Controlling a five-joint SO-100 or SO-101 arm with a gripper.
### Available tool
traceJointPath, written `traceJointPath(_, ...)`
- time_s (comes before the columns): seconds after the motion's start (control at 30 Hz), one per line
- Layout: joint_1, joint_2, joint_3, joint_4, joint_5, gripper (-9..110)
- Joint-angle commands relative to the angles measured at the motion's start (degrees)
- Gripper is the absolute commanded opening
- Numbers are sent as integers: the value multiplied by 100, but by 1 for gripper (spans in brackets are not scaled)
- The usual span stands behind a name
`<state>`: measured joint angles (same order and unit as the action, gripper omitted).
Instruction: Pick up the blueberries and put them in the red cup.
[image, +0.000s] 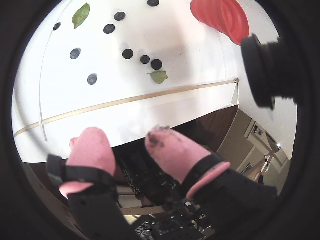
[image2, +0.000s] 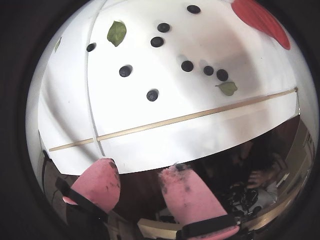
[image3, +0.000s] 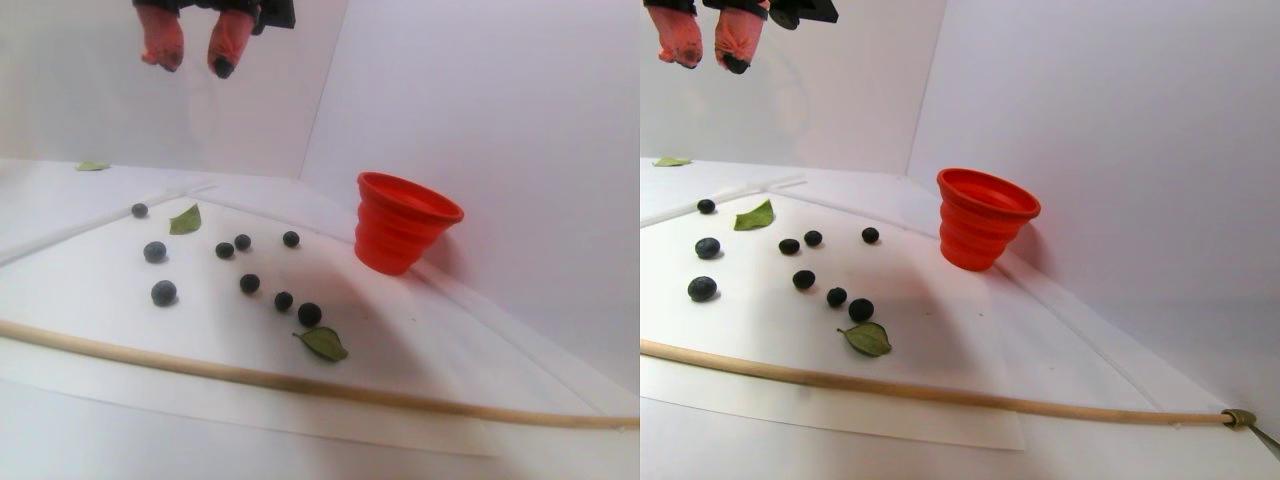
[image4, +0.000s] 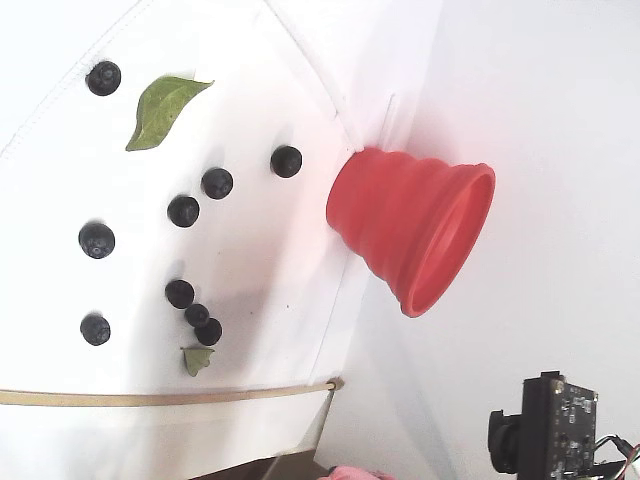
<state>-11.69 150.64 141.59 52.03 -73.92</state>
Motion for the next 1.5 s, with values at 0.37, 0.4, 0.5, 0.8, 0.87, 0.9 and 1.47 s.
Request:
traceJointPath(0.37,-53,-1151,35,-1037,-299,15)
traceJointPath(0.4,-35,-1195,53,-1099,-325,15)
traceJointPath(0.5,-35,-1424,79,-1292,-387,15)
traceJointPath(0.8,-26,-2004,123,-1811,-492,16)
traceJointPath(0.87,-35,-2083,149,-1934,-510,16)
traceJointPath(0.9,-44,-2136,149,-1986,-510,16)
traceJointPath(1.47,-308,-3234,26,-2979,-826,16)
